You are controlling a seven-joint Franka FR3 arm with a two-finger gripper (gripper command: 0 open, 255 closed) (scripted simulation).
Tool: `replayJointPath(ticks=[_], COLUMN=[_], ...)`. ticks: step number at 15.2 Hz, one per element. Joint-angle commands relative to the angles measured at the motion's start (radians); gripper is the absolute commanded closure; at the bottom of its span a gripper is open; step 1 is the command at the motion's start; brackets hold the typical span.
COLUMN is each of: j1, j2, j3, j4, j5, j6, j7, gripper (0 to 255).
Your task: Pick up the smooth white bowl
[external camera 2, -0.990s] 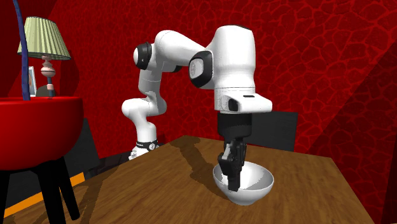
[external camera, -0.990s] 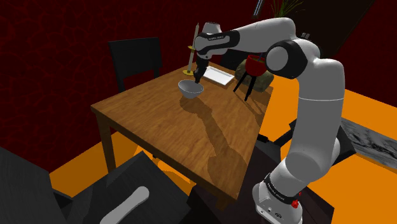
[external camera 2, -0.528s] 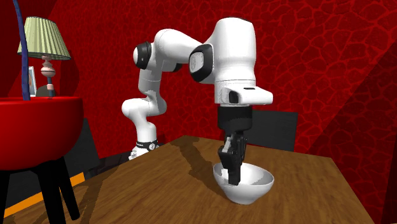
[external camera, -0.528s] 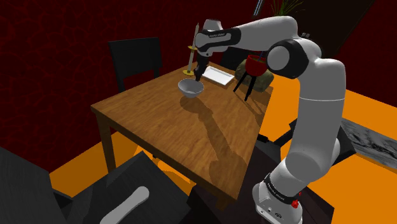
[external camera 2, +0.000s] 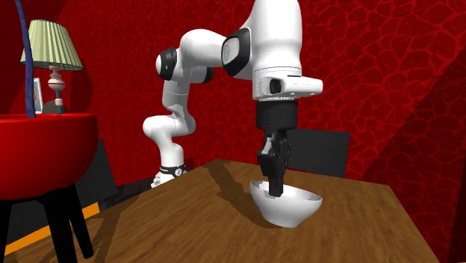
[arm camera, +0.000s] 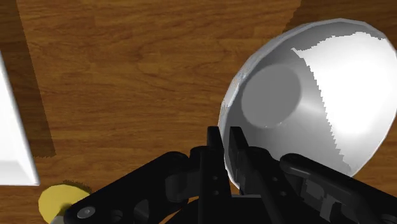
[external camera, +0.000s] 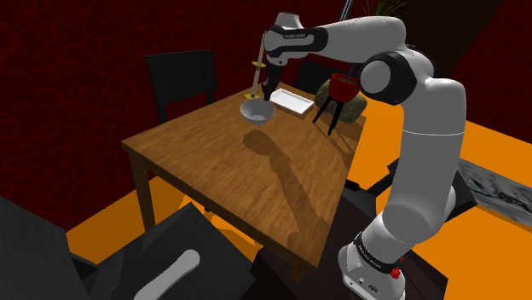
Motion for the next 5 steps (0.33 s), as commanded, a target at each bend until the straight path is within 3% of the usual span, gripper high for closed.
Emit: replayJointPath(ticks=[1, 5], j1=[0.0, 0.0], j2=[-0.008, -0.01], j3=[0.0, -0.001], j4=[0.017, 0.042], j5=[-0.001, -0.001], j6=[-0.025, -0.053], j7=[0.001, 0.001], gripper=[255, 255])
